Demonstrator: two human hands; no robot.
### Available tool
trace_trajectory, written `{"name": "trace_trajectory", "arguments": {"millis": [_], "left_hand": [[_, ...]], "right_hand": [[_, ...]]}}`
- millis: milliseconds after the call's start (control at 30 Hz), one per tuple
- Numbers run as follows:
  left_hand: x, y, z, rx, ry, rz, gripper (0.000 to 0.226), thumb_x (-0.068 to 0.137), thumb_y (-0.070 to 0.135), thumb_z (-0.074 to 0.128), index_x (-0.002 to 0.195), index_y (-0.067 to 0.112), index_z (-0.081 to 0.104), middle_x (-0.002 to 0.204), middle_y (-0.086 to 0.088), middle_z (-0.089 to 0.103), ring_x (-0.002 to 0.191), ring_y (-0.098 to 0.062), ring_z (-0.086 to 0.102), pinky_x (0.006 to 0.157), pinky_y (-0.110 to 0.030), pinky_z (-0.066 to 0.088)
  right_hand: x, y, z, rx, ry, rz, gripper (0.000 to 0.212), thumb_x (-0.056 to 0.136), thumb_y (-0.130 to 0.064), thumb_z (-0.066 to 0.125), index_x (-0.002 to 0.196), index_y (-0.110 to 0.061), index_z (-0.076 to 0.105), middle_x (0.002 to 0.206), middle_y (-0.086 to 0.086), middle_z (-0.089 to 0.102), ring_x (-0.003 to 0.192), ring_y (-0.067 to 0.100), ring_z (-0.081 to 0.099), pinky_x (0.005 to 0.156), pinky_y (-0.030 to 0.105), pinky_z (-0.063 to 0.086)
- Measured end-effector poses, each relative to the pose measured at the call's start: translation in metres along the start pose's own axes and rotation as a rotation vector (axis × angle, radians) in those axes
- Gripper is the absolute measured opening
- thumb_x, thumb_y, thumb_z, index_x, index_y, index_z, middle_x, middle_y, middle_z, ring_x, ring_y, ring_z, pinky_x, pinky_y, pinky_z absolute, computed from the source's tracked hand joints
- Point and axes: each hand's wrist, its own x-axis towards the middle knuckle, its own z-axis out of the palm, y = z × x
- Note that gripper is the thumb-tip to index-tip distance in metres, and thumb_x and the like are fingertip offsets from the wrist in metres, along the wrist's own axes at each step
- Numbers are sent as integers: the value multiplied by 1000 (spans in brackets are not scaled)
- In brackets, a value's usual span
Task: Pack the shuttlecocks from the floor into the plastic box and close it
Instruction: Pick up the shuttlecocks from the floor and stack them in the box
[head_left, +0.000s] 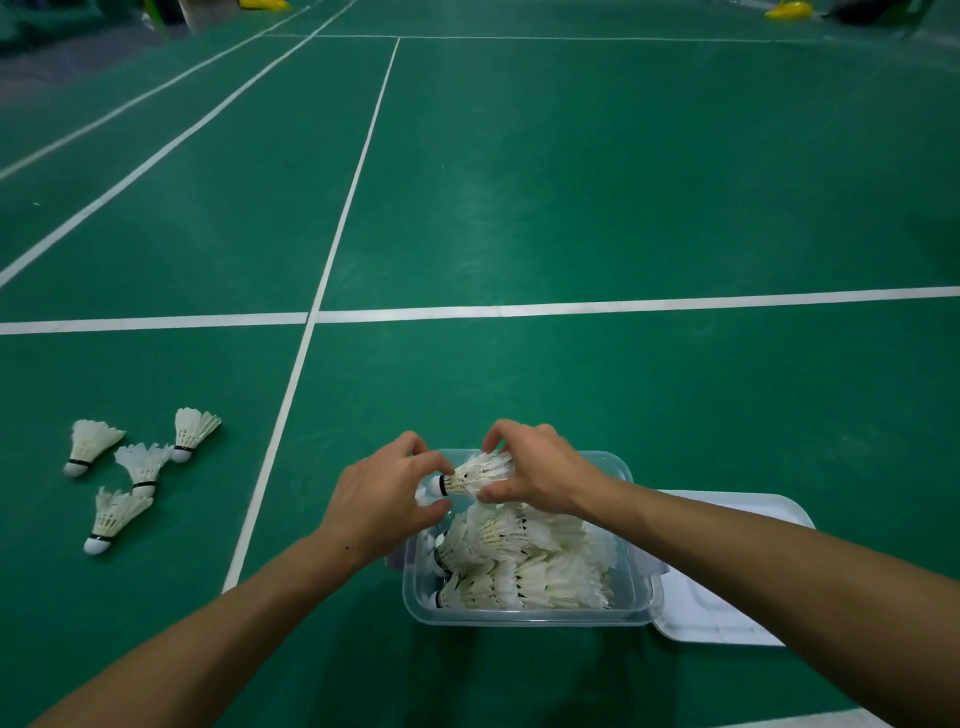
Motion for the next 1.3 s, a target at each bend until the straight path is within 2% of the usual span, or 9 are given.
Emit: {"name": "trace_trajectory", "arguments": {"millis": [167,267,433,567,667,833,1067,1200,1300], "left_hand": [[3,4,4,72,32,-3,39,87,63,71,121,43,69,116,16,56,86,-8,58,68,-30,53],[5,10,8,136,34,13,42,88,64,71,122,40,71,120,12,56,95,-10,59,70,-27,48],[9,16,9,172,29,21,44,88,65,71,121,36,73,121,11,56,100,-10,58,75,-26,50],[10,16,6,177,21,6,43,88,64,71,123,38,72,118,10,55,99,-10,57,73,-26,49],[10,17,6,204,5,20,42,91,63,68,125,38,72,115,9,53,100,-10,56,74,-26,50],[12,20,3,261,-18,65,40,95,60,64,128,38,71,110,6,47,102,-14,53,80,-29,48],[15,26,3,296,-48,65,38,96,55,66,128,36,71,113,5,47,106,-16,53,82,-31,45],[16,25,2,293,-56,50,35,95,55,66,124,35,73,112,5,47,105,-15,53,82,-31,46],[17,23,3,286,-60,36,35,95,56,65,122,35,74,112,6,48,105,-15,54,84,-31,49]], "right_hand": [[-4,-3,12,8,31,25,54,83,-37,89,128,-16,68,122,7,73,104,23,68,89,34,54],[-10,-3,19,43,50,49,54,85,-37,87,132,-17,69,129,8,72,115,24,67,98,36,53],[-17,-5,29,70,77,102,55,89,-33,84,140,-25,65,131,10,47,114,31,63,109,40,48],[-16,-2,32,137,146,99,54,84,-24,88,127,-21,56,107,0,64,94,20,64,84,35,56],[-16,2,29,197,104,101,48,87,-21,85,123,-19,55,93,-4,66,80,13,63,67,28,51],[-15,7,19,157,24,7,45,93,-21,78,136,-20,65,119,-1,73,98,11,69,92,29,59],[-6,0,34,93,11,-29,53,88,-20,85,135,-21,61,102,2,77,91,15,71,90,35,60],[2,2,32,154,-60,14,44,89,-20,85,121,-19,56,101,0,77,92,15,73,87,37,61],[3,5,31,100,-115,-7,27,96,-25,77,119,-17,65,112,2,76,102,18,71,93,37,59]]}}
